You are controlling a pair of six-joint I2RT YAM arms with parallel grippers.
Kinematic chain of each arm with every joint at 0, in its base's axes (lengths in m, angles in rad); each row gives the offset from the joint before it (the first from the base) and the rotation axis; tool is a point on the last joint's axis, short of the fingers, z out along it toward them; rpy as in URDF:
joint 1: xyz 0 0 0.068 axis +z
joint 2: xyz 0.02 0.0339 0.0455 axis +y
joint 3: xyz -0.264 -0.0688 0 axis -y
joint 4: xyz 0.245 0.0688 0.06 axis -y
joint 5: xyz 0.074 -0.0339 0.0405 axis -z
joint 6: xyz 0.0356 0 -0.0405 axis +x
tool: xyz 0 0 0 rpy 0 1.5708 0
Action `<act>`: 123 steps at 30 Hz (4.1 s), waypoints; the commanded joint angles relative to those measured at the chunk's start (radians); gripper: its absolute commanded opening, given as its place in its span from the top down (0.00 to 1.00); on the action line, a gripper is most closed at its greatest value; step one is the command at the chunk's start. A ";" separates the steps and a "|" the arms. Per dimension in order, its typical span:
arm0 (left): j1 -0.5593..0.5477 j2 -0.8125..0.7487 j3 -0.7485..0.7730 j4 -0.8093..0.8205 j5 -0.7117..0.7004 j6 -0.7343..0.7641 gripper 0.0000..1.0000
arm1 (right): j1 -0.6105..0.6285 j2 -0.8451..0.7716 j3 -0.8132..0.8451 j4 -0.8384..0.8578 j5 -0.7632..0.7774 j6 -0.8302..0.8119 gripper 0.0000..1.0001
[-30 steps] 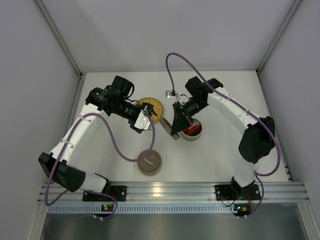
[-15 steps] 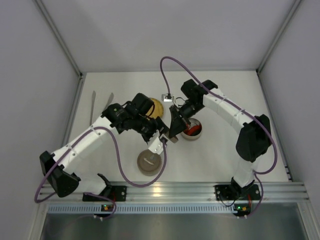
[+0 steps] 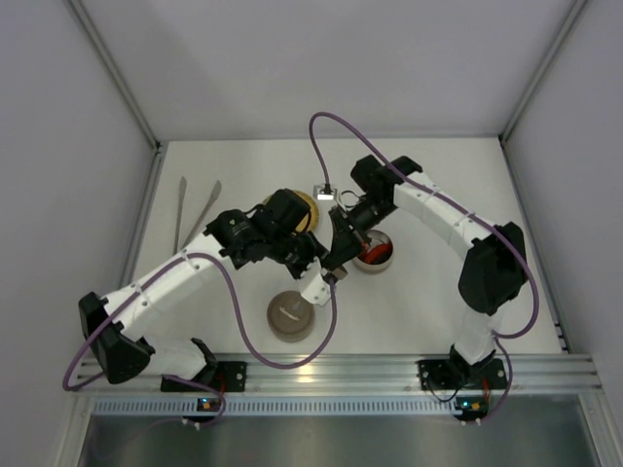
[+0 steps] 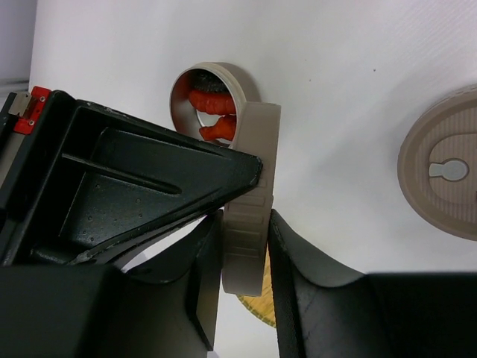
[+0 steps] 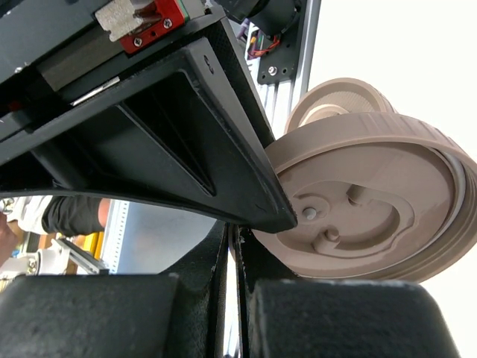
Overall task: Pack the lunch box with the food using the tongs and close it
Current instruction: Pick up the box lid from the center of the board.
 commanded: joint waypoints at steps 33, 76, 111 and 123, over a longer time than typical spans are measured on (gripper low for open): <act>0.474 -0.092 0.051 0.697 -0.059 -1.714 1.00 | -0.444 -0.356 -0.113 0.888 0.203 0.974 0.05; 0.589 -0.035 -0.078 0.974 -0.012 -2.100 1.00 | -0.055 -0.058 -0.035 1.281 0.622 1.529 0.03; 0.583 -0.035 -0.184 0.985 -0.041 -2.100 1.00 | -0.056 -0.123 -0.132 1.729 0.446 1.711 0.50; 0.572 -0.026 -0.164 0.897 -0.122 -2.012 1.00 | -0.058 -0.138 -0.124 1.747 0.432 1.697 0.64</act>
